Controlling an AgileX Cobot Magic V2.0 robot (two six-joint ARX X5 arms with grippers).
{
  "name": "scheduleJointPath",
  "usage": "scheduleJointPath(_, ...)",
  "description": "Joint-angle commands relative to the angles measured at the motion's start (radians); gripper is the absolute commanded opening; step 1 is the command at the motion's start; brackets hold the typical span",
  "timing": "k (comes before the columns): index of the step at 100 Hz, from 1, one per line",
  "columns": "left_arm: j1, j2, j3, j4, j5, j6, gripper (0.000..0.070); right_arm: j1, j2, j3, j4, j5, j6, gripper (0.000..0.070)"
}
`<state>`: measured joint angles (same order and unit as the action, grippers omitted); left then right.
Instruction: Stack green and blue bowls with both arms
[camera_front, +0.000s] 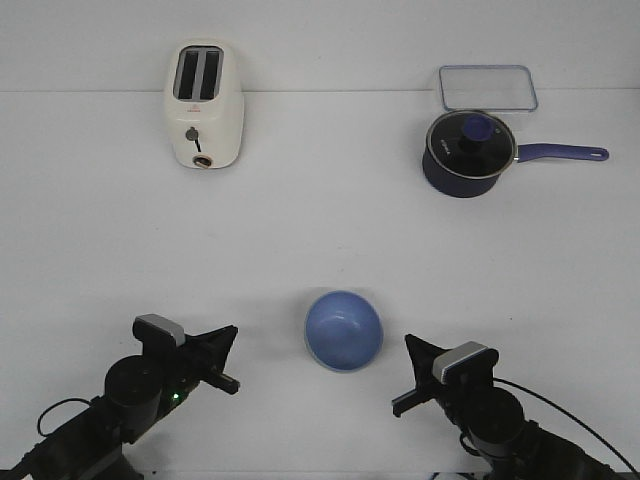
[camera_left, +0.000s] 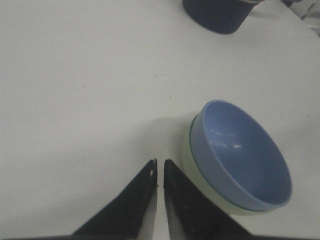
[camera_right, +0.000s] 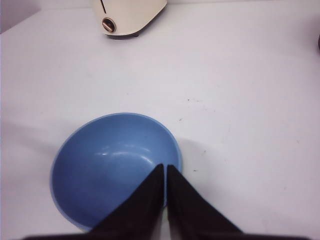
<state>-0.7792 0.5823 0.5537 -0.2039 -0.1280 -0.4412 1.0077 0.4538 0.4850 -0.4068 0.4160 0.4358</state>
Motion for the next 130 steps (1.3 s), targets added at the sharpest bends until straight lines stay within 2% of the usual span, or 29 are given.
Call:
scheduleJointPath(1, -0.006, 0.002, 0.011, 0.041, 0.001, -0.005, 0.0015, 0.01, 0.005, -0.001, 0.012, 0.003, 0.012, 0.0011)
scheduleJointPath(15, 0.0, -0.013, 0.011, 0.093, 0.0, 0.0, 0.0015, 0.01, 0.005, -0.001, 0.012, 0.003, 0.012, 0.0011)
scheduleJointPath(17, 0.008, -0.024, 0.01, 0.092, -0.002, 0.035, 0.0014, 0.01, 0.005, -0.001, 0.012, 0.003, 0.012, 0.0012)
scheduleJointPath(22, 0.046, -0.055, 0.003, 0.095, -0.01, 0.179, 0.0015, 0.01, 0.005, -0.001, 0.012, 0.003, 0.012, 0.0011)
scheduleJointPath(28, 0.11, -0.1, -0.032, 0.11, 0.018, 0.271, 0.0015, 0.01, 0.005, -0.001, 0.012, 0.003, 0.012, 0.0011)
scheduleJointPath(38, 0.266, -0.207, -0.147, 0.168, 0.021, 0.354, 0.0015, 0.01, 0.003, -0.001, 0.012, 0.003, 0.012, 0.0011)
scheduleJointPath(48, 0.44, -0.326, -0.29, 0.232, 0.02, 0.402, 0.0015, 0.01, 0.003, -0.001, 0.013, 0.003, 0.012, 0.0011)
scheduleJointPath(59, 0.591, -0.448, -0.414, 0.244, 0.02, 0.407, 0.0015, 0.01, 0.003, -0.001, 0.012, 0.003, 0.012, 0.0011)
scheduleJointPath(71, 0.671, -0.531, -0.498, 0.252, 0.02, 0.407, 0.0015, 0.01, 0.003, -0.001, 0.012, 0.003, 0.012, 0.0012)
scheduleJointPath(130, 0.708, -0.579, -0.54, 0.232, 0.02, 0.423, 0.0015, 0.01, 0.003, -0.001, 0.013, 0.003, 0.012, 0.0012)
